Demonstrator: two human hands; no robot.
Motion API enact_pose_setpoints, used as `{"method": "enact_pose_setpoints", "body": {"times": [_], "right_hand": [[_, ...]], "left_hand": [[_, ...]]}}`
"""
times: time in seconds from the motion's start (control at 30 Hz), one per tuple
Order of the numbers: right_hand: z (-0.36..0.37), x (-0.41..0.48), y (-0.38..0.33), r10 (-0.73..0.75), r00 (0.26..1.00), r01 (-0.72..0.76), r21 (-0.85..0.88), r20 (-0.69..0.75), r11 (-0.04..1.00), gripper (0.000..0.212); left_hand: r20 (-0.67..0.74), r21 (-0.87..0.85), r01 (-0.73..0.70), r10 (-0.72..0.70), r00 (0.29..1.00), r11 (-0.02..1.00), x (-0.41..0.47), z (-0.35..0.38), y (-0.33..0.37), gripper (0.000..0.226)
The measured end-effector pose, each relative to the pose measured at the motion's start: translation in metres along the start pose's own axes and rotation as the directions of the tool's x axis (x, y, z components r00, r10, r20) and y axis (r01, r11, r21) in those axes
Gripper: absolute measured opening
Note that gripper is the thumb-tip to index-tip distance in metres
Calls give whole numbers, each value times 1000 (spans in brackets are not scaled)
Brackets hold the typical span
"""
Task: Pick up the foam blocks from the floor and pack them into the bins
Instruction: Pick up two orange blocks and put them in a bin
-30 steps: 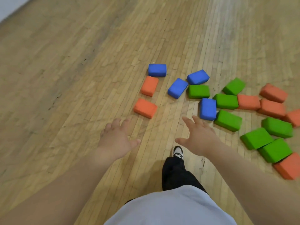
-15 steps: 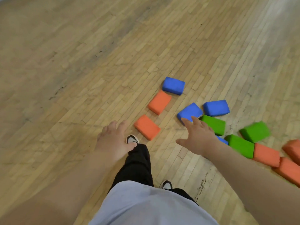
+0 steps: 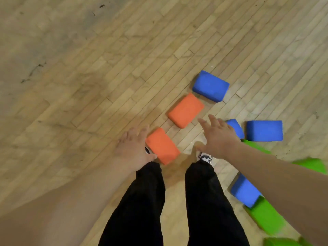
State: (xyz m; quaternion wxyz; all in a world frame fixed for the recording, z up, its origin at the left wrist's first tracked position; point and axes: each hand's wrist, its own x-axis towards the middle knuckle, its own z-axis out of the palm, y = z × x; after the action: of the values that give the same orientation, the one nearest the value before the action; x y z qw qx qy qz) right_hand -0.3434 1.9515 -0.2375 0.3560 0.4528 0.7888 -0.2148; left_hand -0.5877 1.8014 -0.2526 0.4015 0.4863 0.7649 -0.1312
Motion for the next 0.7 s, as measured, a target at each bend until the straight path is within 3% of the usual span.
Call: {"method": "enact_pose_setpoints", "body": {"times": [0.17,0.23,0.4,0.5,0.57,0.7], "right_hand": [[61,184,11,-184,979,199,-233,86,952,118],[92,255,12,-265,953,301,-334,149,893,123],[155,401,3,-402,869,495,-542,290,680,134],[180,458,2,-412,839,543,-584,355,603,134],[191,481,9,-451,819,567,-622,356,539,149],[190,485,17,-520,783,589,-676,342,443,154]], "left_hand": [[37,-121,188,-184,982,975,143,96,-9,123],[83,-166,274,-264,961,947,200,140,-12,125],[98,-201,319,-305,947,926,321,245,-15,121],[159,-203,316,-288,944,927,368,292,-15,119],[136,-137,286,-268,954,948,382,312,-20,114],[134,-129,247,-230,964,960,379,321,-35,113]]}}
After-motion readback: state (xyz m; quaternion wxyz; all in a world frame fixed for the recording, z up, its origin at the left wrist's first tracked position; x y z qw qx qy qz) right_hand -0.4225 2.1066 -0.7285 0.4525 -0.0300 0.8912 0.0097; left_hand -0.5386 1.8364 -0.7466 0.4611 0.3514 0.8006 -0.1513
